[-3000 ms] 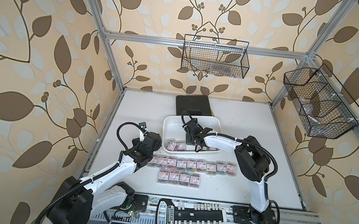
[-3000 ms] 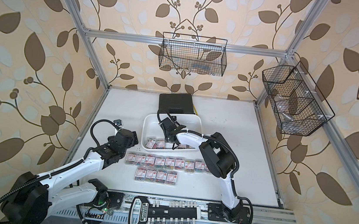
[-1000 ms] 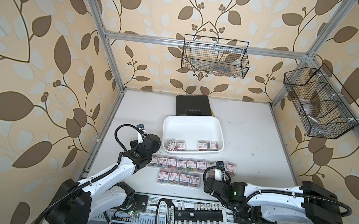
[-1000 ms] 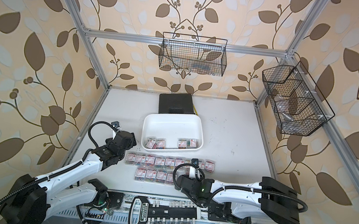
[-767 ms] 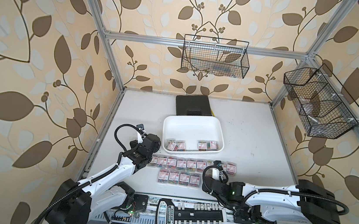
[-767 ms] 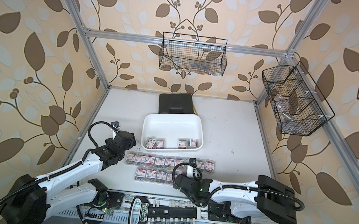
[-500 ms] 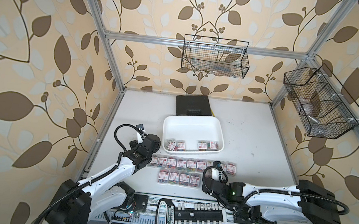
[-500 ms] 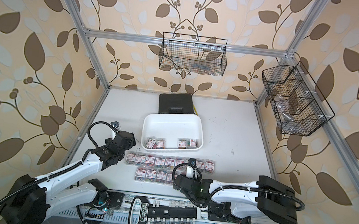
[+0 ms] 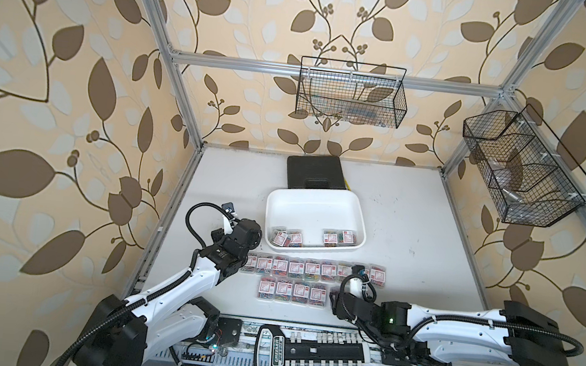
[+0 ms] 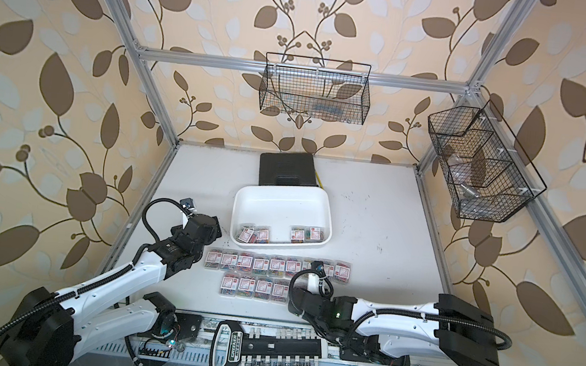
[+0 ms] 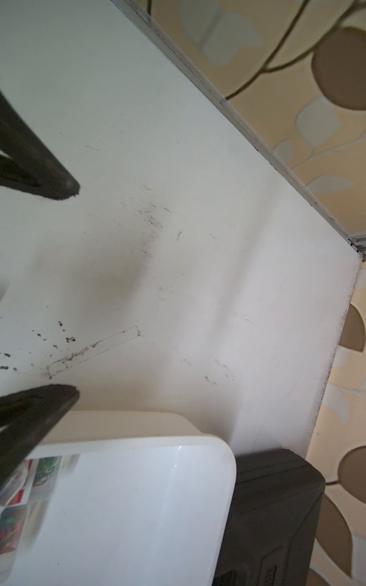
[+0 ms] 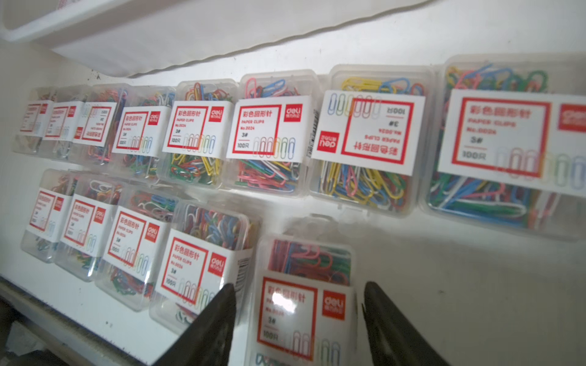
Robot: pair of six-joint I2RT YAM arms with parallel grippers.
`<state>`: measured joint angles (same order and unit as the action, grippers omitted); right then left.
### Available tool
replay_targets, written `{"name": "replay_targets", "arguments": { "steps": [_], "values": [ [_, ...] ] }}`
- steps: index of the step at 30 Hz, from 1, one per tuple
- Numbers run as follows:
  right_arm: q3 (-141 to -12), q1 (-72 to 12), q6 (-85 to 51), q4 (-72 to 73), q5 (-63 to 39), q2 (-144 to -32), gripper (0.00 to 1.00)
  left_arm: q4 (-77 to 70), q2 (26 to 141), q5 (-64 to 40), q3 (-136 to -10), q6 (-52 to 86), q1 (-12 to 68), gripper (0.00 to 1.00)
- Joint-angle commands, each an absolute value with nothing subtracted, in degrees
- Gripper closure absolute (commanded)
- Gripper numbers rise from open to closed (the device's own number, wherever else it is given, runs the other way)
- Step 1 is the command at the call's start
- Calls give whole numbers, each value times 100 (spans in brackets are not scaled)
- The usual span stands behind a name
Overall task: Take the paper clips out of the storage box
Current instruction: Place the boxed paper clips at the center of the board.
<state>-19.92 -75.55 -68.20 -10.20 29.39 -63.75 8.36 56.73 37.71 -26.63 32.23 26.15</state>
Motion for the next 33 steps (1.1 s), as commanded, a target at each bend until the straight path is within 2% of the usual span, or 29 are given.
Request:
{"name": "replay_targets", "arguments": {
  "steps": [1, 5, 10, 19, 23, 27, 33],
  "values": [
    [-1575, -7593, -7113, -633, 2771, -6196, 37, 791, 5572, 3902, -2734, 3356, 2585, 7],
    [-1430, -7627, -7261, -579, 2761, -6149, 37, 774, 5572, 3883, -2733, 3335, 2598, 7],
    [-1231, -7679, -7203, 170, 2564, -6242, 37, 773, 5572, 3868, -2733, 3335, 2600, 7],
    [-1195, -7629, -7217, 478, 2588, -6069, 42, 757, 5582, 3823, -2733, 3314, 2597, 7],
    [-1215, -7475, -7093, 218, 2585, -5667, 42, 698, 5560, 3738, -2709, 3254, 2599, 7],
    [-1396, -7121, -6811, -520, 2653, -5090, 37, 657, 5364, 3452, -2693, 3098, 2605, 7],
    [-2133, -6233, -5753, -1192, 2533, -4684, 34, 1335, 4867, 2458, -3238, 2970, 2643, 15]
  ]
}}
